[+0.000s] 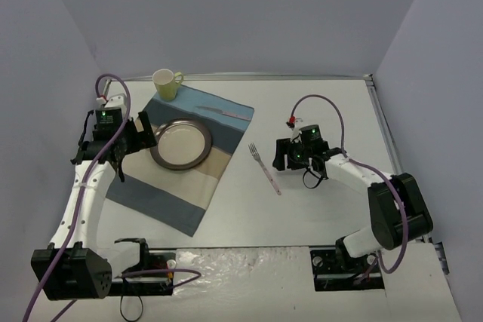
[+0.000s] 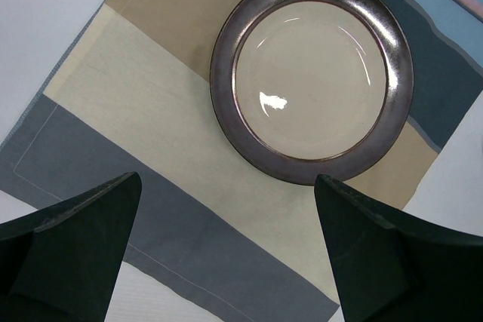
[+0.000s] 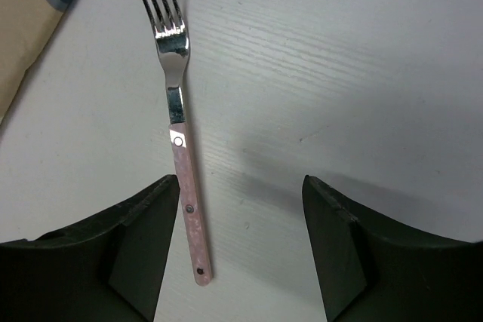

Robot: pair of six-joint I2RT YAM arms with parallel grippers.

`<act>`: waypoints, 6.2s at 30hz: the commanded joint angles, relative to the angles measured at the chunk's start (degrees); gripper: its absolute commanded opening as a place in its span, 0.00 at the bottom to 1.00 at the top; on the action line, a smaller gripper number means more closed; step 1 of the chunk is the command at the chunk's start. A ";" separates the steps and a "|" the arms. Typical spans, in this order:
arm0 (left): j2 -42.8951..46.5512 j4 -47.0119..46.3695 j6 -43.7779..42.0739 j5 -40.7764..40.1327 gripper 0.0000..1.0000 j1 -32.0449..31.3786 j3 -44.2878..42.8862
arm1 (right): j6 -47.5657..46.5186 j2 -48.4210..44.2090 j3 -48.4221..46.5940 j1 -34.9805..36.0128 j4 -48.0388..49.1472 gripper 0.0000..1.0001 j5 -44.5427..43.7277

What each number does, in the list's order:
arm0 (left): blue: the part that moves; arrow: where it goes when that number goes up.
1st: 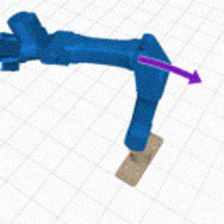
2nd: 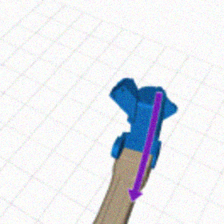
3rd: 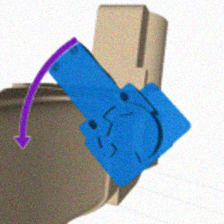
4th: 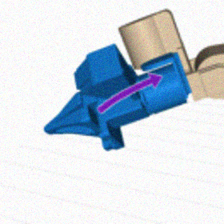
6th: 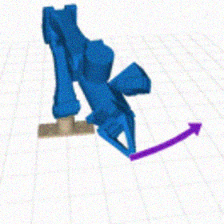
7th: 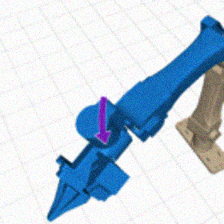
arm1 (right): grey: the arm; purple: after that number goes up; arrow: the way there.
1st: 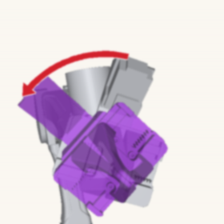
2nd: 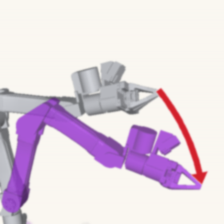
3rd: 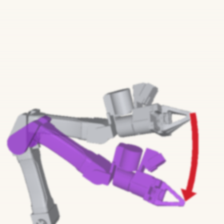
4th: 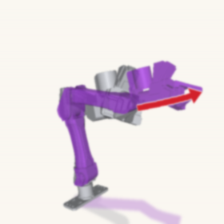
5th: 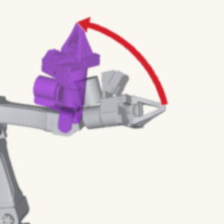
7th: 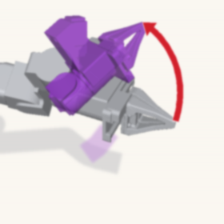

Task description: Set the dinner table for one person

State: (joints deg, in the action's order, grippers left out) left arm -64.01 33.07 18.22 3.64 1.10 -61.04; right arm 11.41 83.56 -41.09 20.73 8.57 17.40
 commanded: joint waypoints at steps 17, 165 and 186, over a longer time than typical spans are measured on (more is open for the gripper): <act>1.23 -2.40 -0.64 -2.28 0.97 -2.32 -0.76 | 2.27 6.97 -6.87 18.75 -3.82 0.61 -21.55; 31.31 18.51 -0.28 -21.38 0.97 -2.59 -11.38 | -12.46 -61.06 -10.16 16.53 -12.27 1.00 -66.80; 31.57 17.90 -0.10 -20.89 0.97 -2.75 -10.09 | -12.86 -60.33 -10.28 16.53 -11.47 1.00 -65.28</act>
State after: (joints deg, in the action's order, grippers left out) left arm -31.44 54.99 18.44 -17.02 -1.45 -70.70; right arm -0.32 22.02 -51.00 37.43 -7.51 -48.28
